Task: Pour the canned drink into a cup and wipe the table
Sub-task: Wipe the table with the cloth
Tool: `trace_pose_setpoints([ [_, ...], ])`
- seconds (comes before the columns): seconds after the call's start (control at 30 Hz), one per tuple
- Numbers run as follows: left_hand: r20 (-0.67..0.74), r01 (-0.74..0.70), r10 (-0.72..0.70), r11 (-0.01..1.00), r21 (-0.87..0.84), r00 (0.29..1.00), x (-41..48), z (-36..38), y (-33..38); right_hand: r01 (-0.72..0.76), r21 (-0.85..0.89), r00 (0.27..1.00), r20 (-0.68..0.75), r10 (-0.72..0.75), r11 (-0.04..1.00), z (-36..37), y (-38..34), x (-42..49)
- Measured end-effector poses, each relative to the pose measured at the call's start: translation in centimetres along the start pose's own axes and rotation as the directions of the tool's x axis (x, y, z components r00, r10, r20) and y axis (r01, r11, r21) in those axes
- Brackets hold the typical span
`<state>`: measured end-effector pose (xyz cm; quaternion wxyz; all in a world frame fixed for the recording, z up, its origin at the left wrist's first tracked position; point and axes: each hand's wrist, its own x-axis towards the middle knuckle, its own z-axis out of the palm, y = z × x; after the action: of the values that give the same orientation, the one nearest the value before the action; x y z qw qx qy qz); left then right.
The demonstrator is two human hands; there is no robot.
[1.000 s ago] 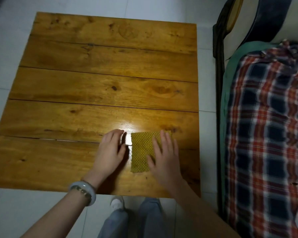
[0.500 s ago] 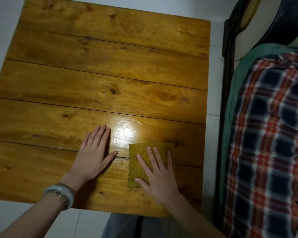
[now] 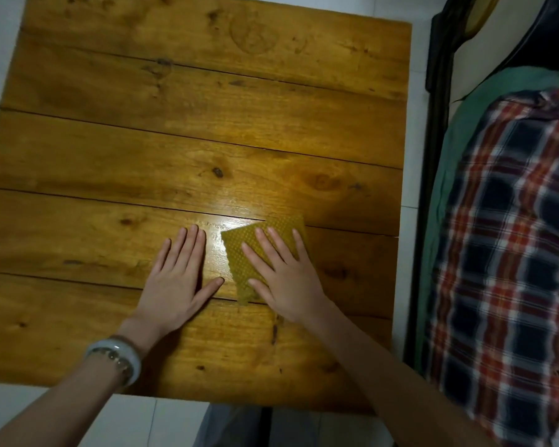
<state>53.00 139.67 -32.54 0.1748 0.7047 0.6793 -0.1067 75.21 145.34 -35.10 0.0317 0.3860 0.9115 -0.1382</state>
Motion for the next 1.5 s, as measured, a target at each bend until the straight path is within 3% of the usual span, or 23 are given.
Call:
trace_pose_setpoints([
  [0.27, 0.021, -0.025, 0.025, 1.000, 0.015, 0.999, 0.0, -0.4, -0.5, 0.022, -0.054, 1.000, -0.019, -0.023, 0.998, 0.4, 1.0, -2.6],
  [0.4, 0.005, -0.031, 0.031, 1.000, 0.007, 1.000, 0.0, 0.0, -0.5, -0.194, -0.079, 0.980, -0.069, 0.189, 0.978, -0.4, 5.0, -3.8],
  [0.5, 0.000, -0.035, 0.035, 0.999, 0.007, 0.999, 0.0, 0.4, -0.5, -0.352, -0.089, 0.935, -0.067, 0.347, 0.932, -1.3, 5.6, 0.4],
  [0.57, -0.006, -0.029, 0.029, 1.000, 0.010, 1.000, 0.0, 0.5, -0.5, -0.384, -0.078, 0.923, -0.069, 0.379, 0.920, -1.5, 4.1, 3.9],
  [0.7, 0.003, -0.027, 0.027, 1.000, -0.009, 1.000, 0.1, 0.4, -0.3, -0.212, -0.086, 0.975, 0.049, 0.217, 0.973, -1.3, -1.7, 6.2],
  [0.77, -0.002, -0.025, 0.025, 1.000, -0.016, 1.000, 0.0, 0.2, -0.4, -0.085, -0.057, 0.996, 0.034, 0.087, 0.995, -0.6, -3.4, 4.1],
  [0.83, -0.007, -0.031, 0.031, 0.999, -0.038, 1.000, 0.1, 0.1, -0.5, -0.058, -0.034, 0.998, -0.018, 0.058, 0.998, 0.1, -3.1, 0.6],
  [0.97, -0.019, -0.034, 0.033, 0.998, -0.060, 0.999, 0.0, 0.2, -0.6, -0.174, -0.083, 0.983, -0.073, 0.168, 0.981, -0.1, 2.3, -3.6],
  [1.13, -0.040, -0.034, 0.032, 0.998, -0.060, 0.999, 0.0, 0.4, -0.4, -0.432, -0.058, 0.896, -0.137, 0.422, 0.900, -1.9, 5.1, 5.7],
  [1.2, -0.036, -0.028, 0.025, 0.995, -0.095, 0.999, 0.0, 0.3, -0.3, -0.465, -0.016, 0.883, -0.076, 0.463, 0.885, -2.2, 3.0, 8.8],
  [1.27, -0.051, -0.030, 0.023, 0.988, -0.154, 0.998, -0.2, 0.0, -0.3, -0.357, -0.045, 0.933, -0.049, 0.355, 0.933, -1.6, 0.4, 8.9],
  [1.33, -0.064, -0.021, 0.009, 0.982, -0.187, 0.998, -1.0, -0.2, -0.6, -0.149, -0.081, 0.989, -0.023, 0.147, 0.986, -0.9, -2.1, 6.3],
  [1.4, -0.062, 0.027, -0.040, 0.980, -0.199, 0.997, -2.2, -0.2, -1.2, 0.014, -0.068, 1.000, -0.006, -0.014, 0.998, 0.0, -3.0, 2.1],
  [1.5, -0.032, 0.072, -0.079, 0.981, -0.181, 0.996, -3.5, -0.1, -2.5, 0.096, -0.131, 0.995, 0.004, -0.096, 0.987, 0.1, 0.4, -2.5],
])
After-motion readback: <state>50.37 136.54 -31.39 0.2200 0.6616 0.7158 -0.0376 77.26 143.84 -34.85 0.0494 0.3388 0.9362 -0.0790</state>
